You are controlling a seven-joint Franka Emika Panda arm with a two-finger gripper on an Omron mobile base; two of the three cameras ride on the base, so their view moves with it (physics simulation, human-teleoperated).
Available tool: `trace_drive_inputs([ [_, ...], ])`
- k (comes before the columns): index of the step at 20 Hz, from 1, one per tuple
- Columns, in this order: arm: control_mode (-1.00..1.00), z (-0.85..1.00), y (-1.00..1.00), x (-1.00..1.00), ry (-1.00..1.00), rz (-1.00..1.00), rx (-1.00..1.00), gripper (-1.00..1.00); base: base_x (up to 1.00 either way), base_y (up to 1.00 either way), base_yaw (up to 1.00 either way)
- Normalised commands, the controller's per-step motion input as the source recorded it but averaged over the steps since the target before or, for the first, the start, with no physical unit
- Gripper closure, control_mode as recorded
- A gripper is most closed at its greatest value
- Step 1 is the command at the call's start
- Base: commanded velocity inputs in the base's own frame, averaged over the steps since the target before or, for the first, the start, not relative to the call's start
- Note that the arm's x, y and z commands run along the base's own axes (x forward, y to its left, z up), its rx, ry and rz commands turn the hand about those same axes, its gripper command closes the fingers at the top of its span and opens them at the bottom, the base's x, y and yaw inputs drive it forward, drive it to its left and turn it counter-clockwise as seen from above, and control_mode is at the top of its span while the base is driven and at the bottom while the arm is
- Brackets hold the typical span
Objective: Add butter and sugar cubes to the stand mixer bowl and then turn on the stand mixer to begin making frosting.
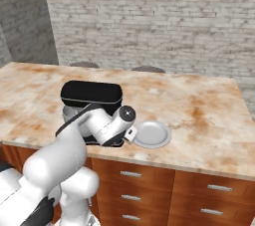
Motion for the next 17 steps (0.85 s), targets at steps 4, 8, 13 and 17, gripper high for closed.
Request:
trace_drive_inputs([
  [4, -1.00, -0.24, 0.00, -0.04, 0.00, 0.00, 0.00, 1.00, 0.00, 0.00, 0.00],
  [8, -1.00, 0.45, 0.01, -0.45, -0.05, 0.00, 0.00, 1.00, 0.00, 0.00, 0.00],
  [13, -1.00, 0.35, 0.11, -0.38, -0.03, 0.00, 0.00, 1.00, 0.00, 0.00, 0.00],
  [17, -1.00, 0.11, 0.27, -0.19, 0.00, 0.00, 0.00, 1.00, 0.00, 0.00, 0.00],
])
